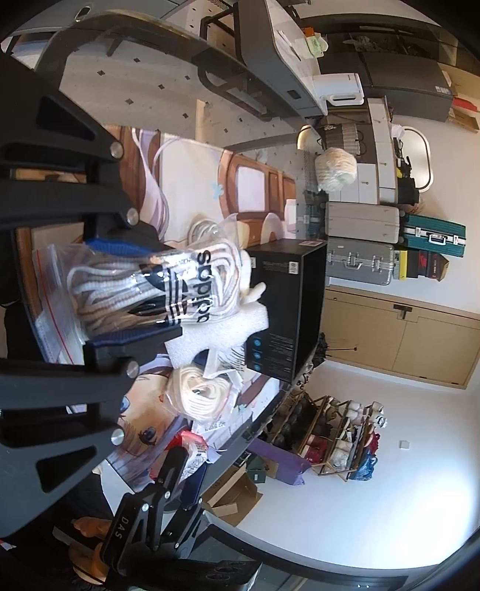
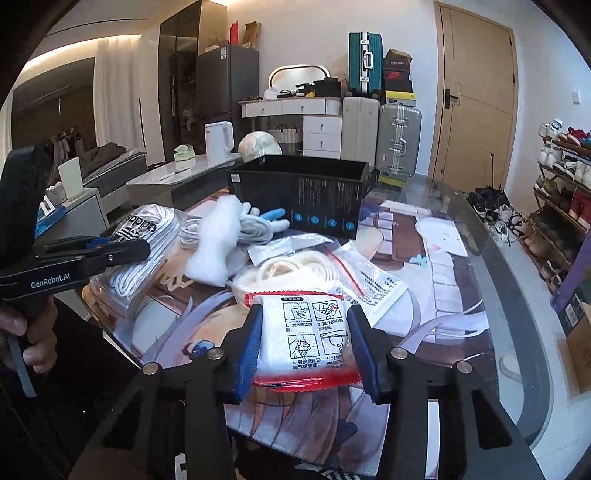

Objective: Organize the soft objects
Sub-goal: 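Grasp the red-edged white packet with the right tool while the left tool lifts the adidas bag, then carry both held items over the black box and open both tools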

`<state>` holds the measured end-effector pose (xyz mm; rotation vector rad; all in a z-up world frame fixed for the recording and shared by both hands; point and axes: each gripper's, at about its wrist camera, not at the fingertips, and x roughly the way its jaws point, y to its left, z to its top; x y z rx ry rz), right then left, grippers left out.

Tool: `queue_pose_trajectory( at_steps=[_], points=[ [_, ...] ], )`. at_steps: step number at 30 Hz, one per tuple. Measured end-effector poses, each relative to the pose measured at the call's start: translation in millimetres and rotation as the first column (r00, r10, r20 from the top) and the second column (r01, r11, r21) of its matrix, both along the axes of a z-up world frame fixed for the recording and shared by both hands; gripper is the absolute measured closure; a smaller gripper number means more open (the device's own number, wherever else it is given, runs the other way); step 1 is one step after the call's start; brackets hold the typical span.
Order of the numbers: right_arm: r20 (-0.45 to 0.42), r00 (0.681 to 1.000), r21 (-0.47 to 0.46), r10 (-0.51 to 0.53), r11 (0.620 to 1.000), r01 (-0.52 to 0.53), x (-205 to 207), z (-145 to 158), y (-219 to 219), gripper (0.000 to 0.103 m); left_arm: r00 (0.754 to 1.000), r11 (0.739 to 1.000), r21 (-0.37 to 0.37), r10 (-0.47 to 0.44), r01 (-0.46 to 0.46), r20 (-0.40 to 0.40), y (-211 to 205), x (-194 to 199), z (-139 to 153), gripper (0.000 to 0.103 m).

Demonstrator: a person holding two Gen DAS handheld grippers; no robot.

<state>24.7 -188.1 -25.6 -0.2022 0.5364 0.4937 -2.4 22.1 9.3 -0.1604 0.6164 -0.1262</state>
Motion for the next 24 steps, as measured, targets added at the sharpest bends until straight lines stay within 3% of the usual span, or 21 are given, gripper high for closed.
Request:
queue_pose_trajectory(
  at_steps=[12, 24],
  points=[
    [0.082, 0.995, 0.040, 0.052, 0.998, -0.056, -20, 44, 12, 0.057, 0.998, 0.999, -0.027, 0.020, -0.019, 0.060, 14, -5, 29, 0.071],
    [0.123, 0.990, 0.046, 0.074, 0.996, -0.080, 4, 75, 26, 0.057, 0.995, 0.999, -0.027, 0.021, -0.019, 0.096, 17, 25, 58, 0.071]
  ],
)
